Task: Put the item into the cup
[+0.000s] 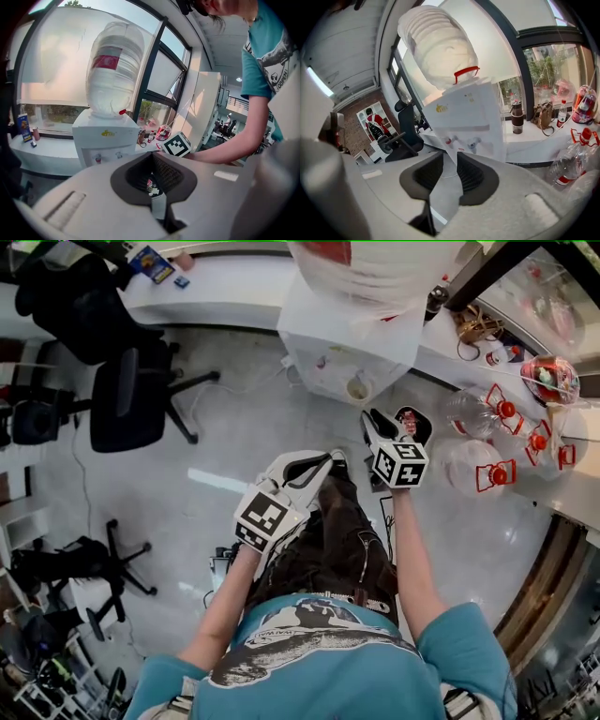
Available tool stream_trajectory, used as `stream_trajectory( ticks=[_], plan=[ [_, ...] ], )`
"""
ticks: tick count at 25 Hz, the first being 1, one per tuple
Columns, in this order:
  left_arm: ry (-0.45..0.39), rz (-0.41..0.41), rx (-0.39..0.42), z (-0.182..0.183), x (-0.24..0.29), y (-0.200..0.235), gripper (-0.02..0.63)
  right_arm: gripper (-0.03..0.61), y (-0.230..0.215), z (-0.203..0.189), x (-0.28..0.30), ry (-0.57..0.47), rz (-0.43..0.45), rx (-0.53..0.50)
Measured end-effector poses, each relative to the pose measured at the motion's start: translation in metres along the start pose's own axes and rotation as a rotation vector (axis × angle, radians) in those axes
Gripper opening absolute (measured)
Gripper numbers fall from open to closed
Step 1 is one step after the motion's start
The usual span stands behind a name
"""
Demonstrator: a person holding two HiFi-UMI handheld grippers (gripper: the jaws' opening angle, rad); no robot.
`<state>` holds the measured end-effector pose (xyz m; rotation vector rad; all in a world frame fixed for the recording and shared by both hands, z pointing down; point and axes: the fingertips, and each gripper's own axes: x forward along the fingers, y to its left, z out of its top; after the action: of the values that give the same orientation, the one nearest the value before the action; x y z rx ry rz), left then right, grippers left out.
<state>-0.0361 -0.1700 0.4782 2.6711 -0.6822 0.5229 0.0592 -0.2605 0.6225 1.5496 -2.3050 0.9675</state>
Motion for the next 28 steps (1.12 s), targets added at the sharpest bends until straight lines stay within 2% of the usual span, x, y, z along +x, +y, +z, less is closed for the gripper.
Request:
stream_trajectory(
  ticks=[9, 17, 24, 28],
  plan=[
    [-0.026, 0.046, -0.002, -0.012, -0.058, -0.025, 0.014, 0.077, 0.065, 0.02, -0.064, -0.079, 0.057, -0.007],
    [-0.08, 0.096, -0.03, -0.029, -0.115, -0.05, 0.014, 0.074, 0.142, 0.016, -0.122, -0.098, 0.137, -0.046],
    [-0.11, 0.081, -0.046, -0.049, -0.141, -0.077, 0.012, 0.051, 0.199, 0.004, -0.152, -0.098, 0.201, -0.1],
    [-0.124, 0.065, -0.043, -0.053, -0.146, -0.09, 0.012, 0.045, 0.217, 0.001, -0.165, -0.089, 0.222, -0.132]
  ],
)
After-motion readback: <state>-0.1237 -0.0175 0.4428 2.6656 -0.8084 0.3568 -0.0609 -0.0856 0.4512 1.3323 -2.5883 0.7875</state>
